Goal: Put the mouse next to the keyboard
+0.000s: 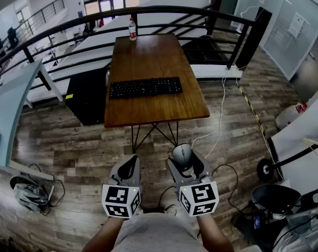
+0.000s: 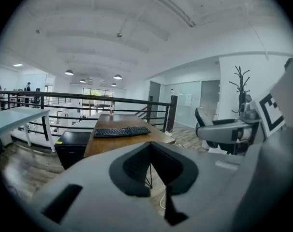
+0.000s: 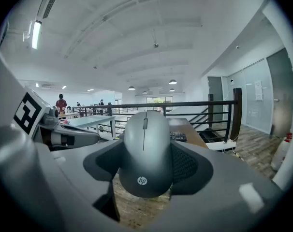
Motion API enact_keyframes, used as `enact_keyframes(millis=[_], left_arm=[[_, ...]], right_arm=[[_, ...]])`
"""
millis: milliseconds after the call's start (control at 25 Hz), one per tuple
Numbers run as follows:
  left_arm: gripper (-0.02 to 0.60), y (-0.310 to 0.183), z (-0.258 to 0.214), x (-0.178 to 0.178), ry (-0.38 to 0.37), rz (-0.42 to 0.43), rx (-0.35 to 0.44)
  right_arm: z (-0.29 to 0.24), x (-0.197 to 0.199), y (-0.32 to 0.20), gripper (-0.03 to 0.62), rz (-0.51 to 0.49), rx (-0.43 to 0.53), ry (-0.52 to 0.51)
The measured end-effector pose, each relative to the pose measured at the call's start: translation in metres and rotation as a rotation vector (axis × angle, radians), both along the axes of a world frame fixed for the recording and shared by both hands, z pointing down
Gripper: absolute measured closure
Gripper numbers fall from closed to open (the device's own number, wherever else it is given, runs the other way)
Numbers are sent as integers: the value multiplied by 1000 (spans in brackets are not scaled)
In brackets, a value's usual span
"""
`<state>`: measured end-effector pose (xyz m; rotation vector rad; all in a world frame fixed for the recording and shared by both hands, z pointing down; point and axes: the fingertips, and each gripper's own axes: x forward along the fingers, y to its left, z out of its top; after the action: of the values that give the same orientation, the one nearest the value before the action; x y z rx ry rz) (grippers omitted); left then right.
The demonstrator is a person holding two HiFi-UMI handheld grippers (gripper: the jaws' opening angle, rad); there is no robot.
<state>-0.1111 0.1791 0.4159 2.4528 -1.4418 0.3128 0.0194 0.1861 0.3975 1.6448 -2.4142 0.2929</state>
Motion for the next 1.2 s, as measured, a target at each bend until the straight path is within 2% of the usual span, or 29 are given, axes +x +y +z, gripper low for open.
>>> enact_keyframes(millis=[440, 1040, 1200], left_arm=[[588, -1, 1, 19, 4, -2, -15], [588, -8, 9, 93, 0, -7, -41], [588, -16, 13, 103, -11, -11, -38]], right_arm=[[2, 16, 0, 293, -5, -8, -14], [12, 81, -5, 293, -43, -20, -31], [17, 90, -12, 293, -54, -23, -35]])
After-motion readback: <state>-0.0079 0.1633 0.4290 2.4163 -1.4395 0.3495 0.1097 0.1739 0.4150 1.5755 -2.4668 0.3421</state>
